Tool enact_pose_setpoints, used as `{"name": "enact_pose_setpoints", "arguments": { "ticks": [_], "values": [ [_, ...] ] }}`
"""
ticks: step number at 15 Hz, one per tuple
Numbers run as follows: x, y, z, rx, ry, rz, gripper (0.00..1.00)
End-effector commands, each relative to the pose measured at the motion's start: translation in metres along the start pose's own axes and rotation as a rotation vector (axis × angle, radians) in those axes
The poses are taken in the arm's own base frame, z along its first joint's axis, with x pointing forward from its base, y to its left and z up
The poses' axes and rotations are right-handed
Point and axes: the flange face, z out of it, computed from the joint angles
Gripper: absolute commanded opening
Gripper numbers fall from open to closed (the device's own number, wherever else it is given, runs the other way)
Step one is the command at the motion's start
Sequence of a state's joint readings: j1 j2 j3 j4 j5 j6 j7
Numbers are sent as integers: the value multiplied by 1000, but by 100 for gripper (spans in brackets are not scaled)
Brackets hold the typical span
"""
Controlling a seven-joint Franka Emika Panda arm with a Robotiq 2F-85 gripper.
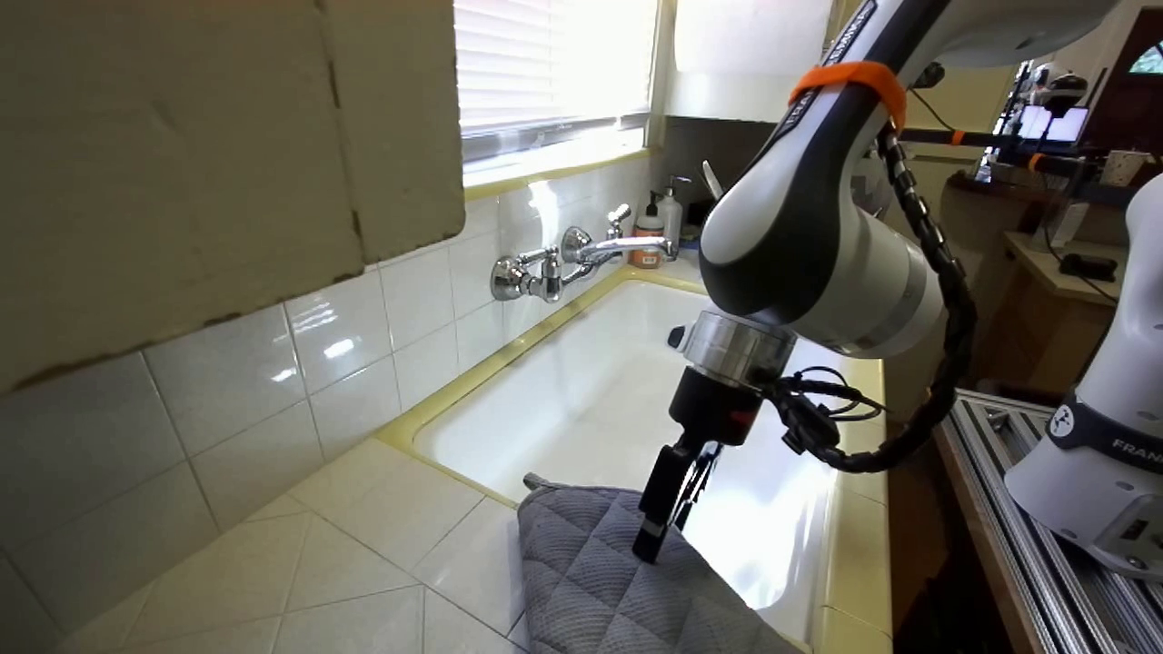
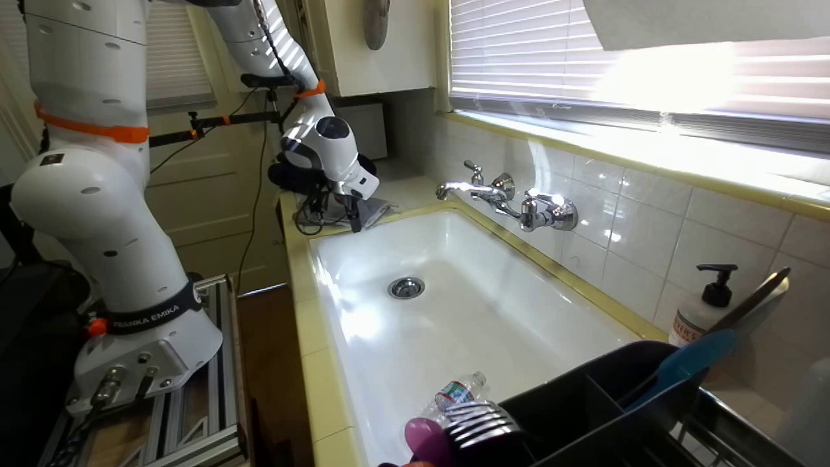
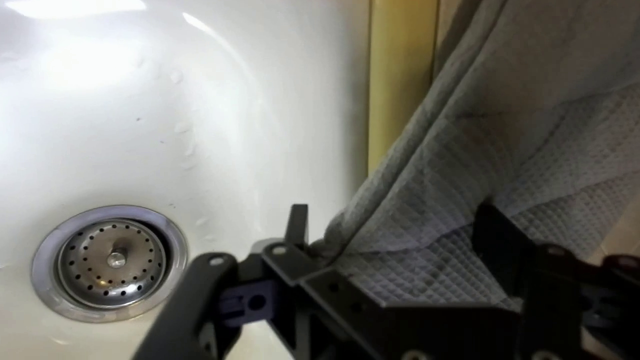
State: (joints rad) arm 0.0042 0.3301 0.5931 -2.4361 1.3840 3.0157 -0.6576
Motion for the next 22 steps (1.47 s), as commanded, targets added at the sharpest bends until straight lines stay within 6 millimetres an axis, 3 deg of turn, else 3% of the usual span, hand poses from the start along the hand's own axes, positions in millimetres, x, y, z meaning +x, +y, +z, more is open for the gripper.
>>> {"name": "enact_pose_setpoints", "arguments": {
  "ticks": [1,8,16,22],
  "values": [
    [7,4,7,28,-6,6,52],
    [16,-4,-2,24,35,-71,3],
    [6,-32,-9,-63,74,-346,4],
    [0,-50,-36,-141,169,-527,4]
  ]
}}
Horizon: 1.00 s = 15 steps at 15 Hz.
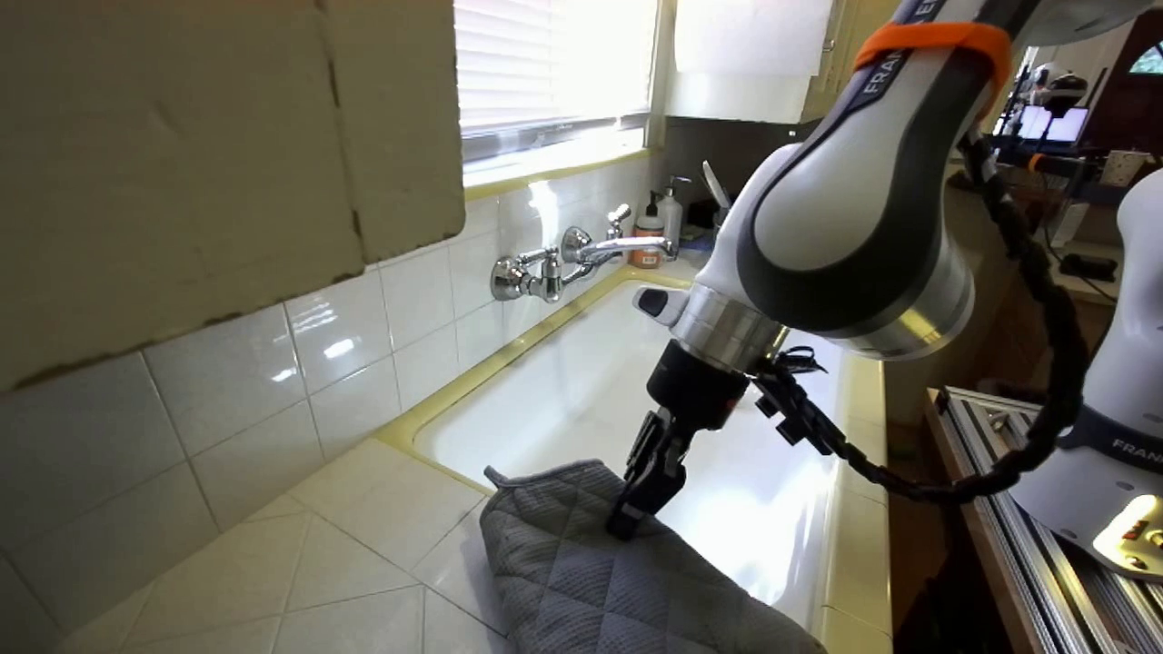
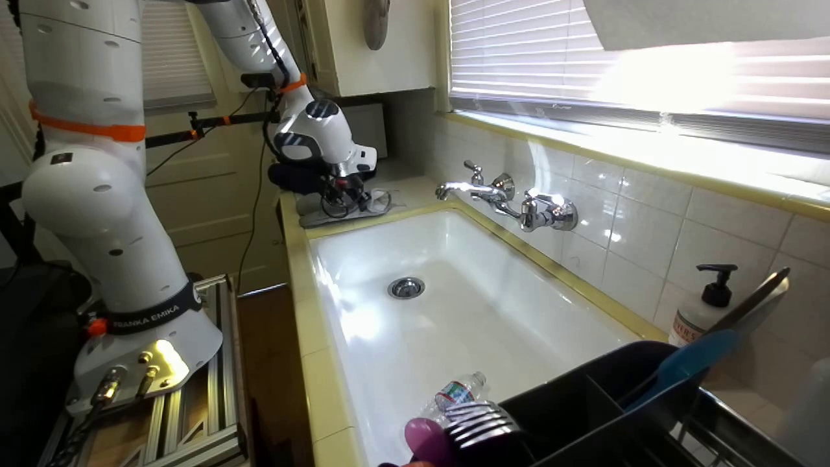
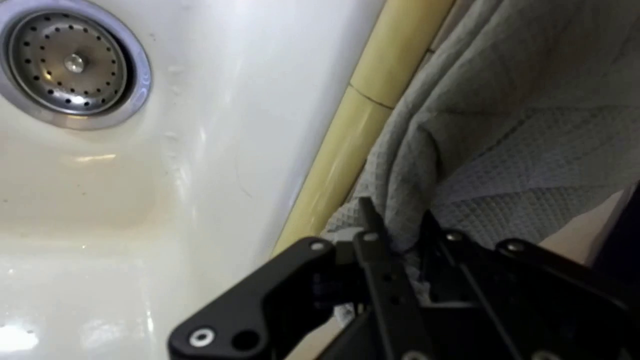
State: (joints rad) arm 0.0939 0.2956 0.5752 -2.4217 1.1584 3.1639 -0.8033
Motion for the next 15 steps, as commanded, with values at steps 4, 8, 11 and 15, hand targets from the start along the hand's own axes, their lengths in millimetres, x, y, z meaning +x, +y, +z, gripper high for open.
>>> {"name": "enact_pose_setpoints", "arguments": {
  "ticks": [4,8,11,15],
  "values": [
    [-6,-15,-46,-130,122,-156,4],
    [-14,-24,-60,-180,178,-244,4],
    [-11,-21,-77,-241,232,-349,4],
    [-1,-33,-104,-297,312,-482,4]
  ]
}}
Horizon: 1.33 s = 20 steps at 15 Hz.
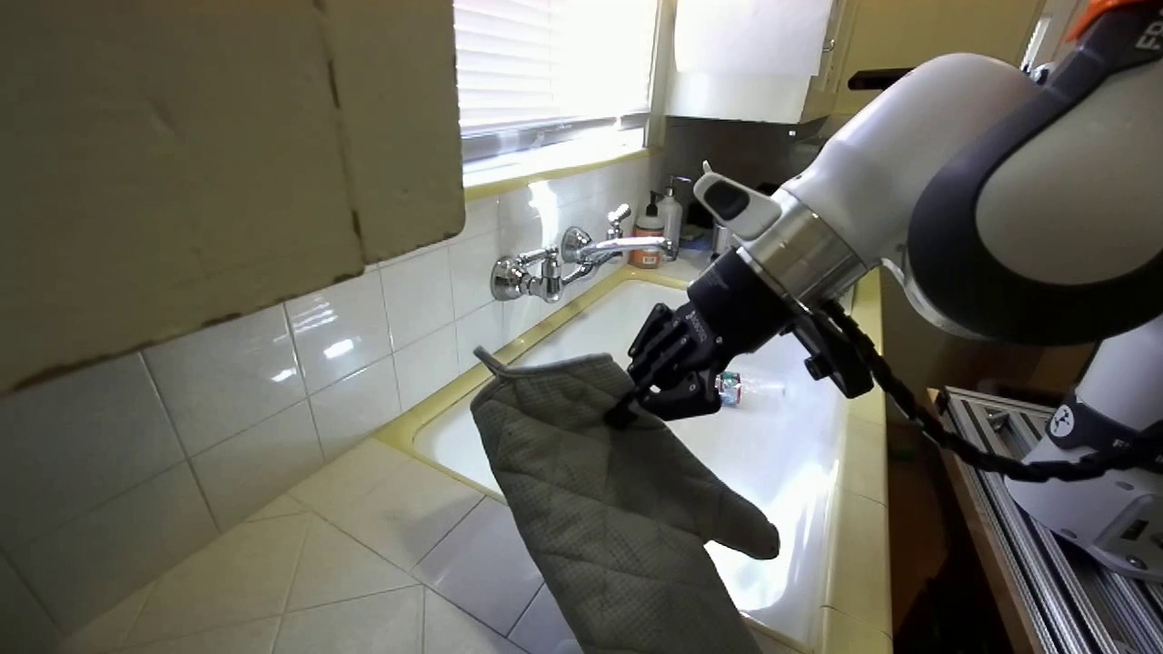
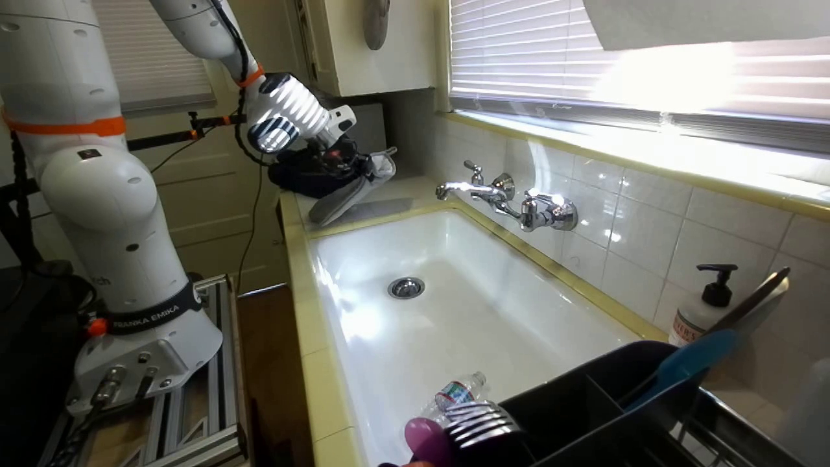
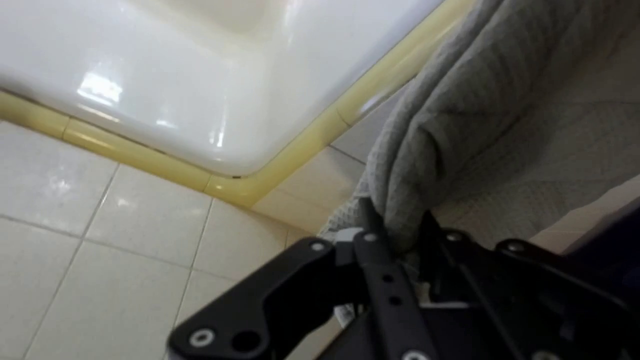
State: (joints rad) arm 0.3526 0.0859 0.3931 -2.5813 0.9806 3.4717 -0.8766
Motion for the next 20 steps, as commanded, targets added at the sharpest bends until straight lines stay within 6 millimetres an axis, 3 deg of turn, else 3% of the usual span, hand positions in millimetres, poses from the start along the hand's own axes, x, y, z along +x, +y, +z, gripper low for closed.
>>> {"name": "enact_pose_setpoints", "arguments": {
  "ticks": [1,8,9,12,16,17,20],
  "values": [
    [13,-2,-31,-46,72,-120,4],
    [39,-18,-78,-65,171,-346,4],
    [37,-13,-59,-53,145,-297,18],
    [44,-17,-72,-60,172,-332,18],
    [43,-17,-72,-61,172,-336,18],
    [43,-17,-72,-61,172,-336,4],
    [44,-14,-84,-102,194,-400,4]
  ]
}}
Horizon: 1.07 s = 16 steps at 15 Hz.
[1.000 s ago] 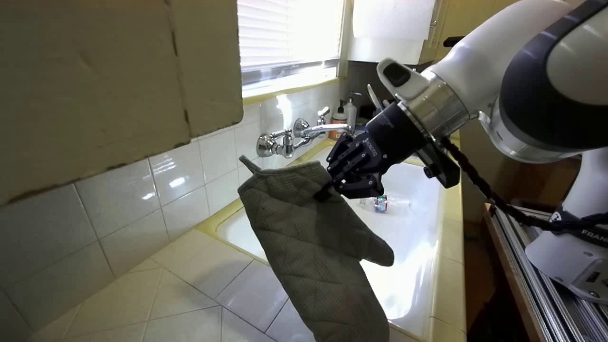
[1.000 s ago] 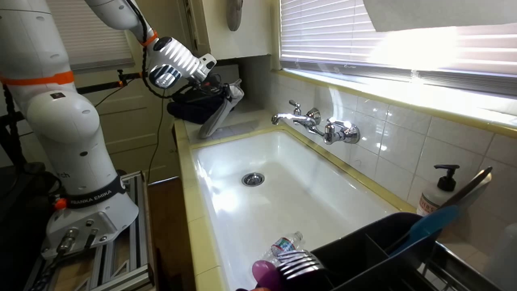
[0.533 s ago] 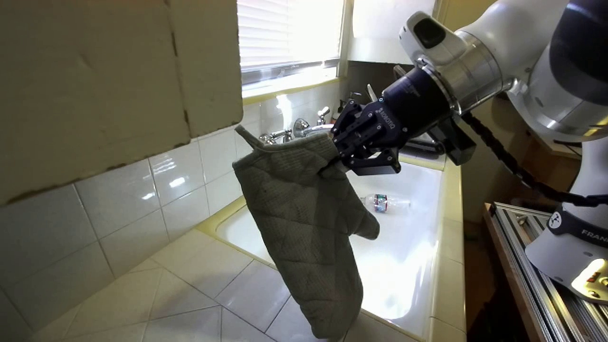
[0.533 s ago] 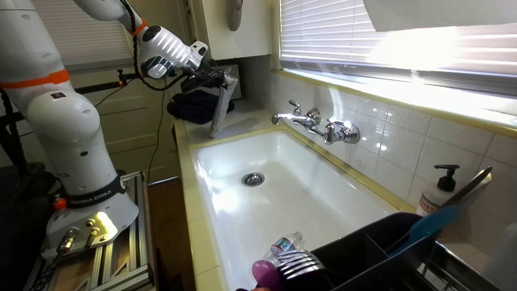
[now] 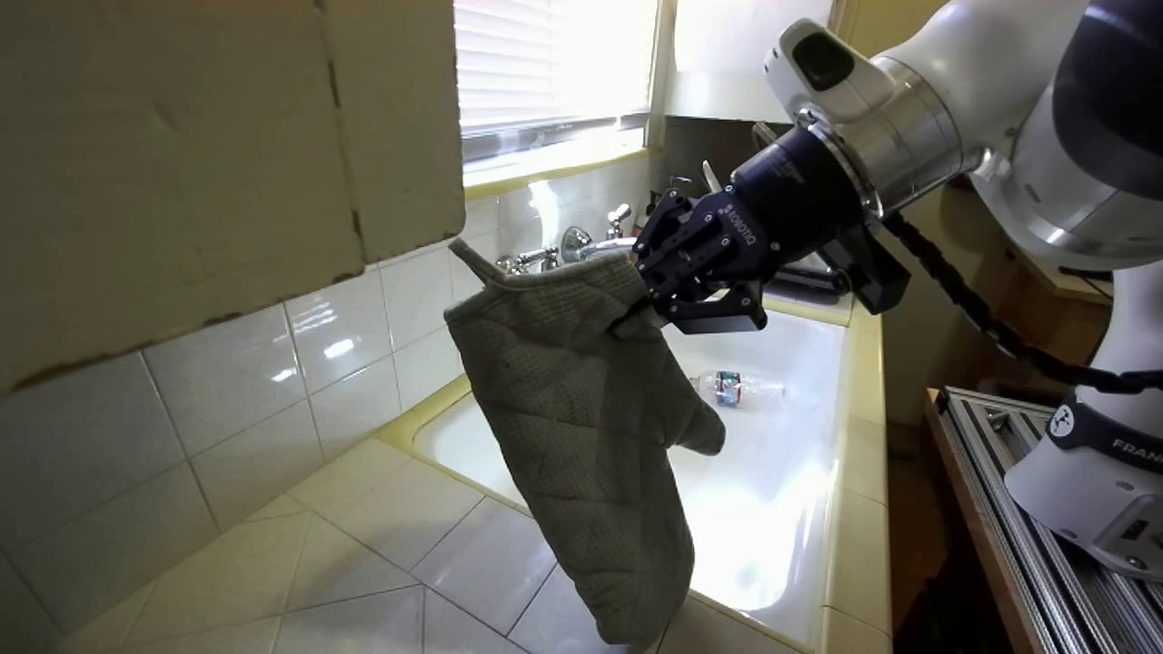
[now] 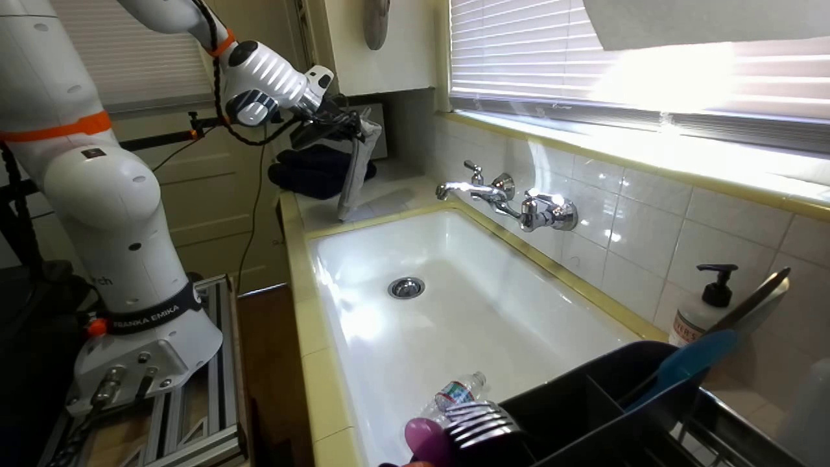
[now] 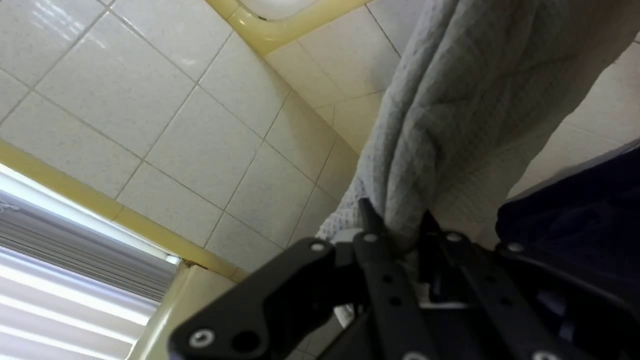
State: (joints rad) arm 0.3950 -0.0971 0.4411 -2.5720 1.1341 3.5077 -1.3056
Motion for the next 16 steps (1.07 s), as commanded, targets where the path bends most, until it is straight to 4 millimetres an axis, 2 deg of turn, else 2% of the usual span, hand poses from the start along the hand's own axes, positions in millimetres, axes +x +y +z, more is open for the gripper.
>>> {"name": "enact_pose_setpoints", "arguments": {
  "ticks": [1,6,16],
  "values": [
    [-2,6,-14,-55,11,-84,4],
    [-1,24,-35,-149,18,-182,4],
    [35,40,-103,-251,134,-266,4]
  ]
}}
